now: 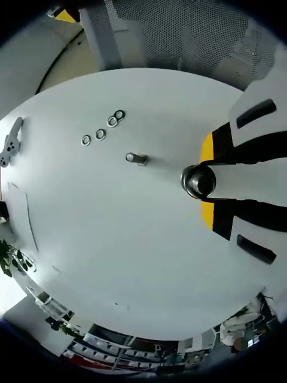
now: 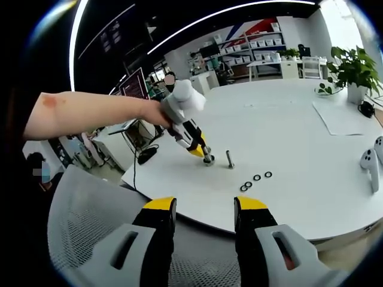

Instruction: Place the washer onto the threaded stud by aligning its center hole with the stud, sliding it down to the base, and recovering from edge contact or off-axis alignment until the washer reaches the visible bottom stop.

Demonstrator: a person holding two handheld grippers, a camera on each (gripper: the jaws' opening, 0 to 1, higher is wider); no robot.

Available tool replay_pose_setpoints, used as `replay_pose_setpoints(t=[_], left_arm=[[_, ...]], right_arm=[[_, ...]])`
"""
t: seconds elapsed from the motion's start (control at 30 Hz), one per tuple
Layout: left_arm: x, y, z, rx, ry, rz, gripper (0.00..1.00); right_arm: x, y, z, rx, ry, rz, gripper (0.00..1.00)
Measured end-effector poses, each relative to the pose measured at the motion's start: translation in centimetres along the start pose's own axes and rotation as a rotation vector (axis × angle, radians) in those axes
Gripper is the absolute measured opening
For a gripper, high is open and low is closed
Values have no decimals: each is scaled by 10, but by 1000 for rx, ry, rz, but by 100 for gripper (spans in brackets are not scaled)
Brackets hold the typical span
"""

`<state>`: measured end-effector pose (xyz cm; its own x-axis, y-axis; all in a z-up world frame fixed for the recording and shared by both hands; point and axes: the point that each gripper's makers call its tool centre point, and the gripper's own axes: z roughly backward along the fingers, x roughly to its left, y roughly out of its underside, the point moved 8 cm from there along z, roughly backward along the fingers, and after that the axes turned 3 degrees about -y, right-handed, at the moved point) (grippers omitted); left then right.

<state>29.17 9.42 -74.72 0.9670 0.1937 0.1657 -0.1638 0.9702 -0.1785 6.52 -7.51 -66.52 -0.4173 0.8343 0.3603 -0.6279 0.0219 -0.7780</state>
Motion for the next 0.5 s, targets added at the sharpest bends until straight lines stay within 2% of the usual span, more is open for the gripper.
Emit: replay_pose_setpoints(t=[0.5], left_arm=[[-2, 2, -17, 28, 21, 18, 19]], right_arm=[[0, 1, 0, 1, -2, -3, 41]])
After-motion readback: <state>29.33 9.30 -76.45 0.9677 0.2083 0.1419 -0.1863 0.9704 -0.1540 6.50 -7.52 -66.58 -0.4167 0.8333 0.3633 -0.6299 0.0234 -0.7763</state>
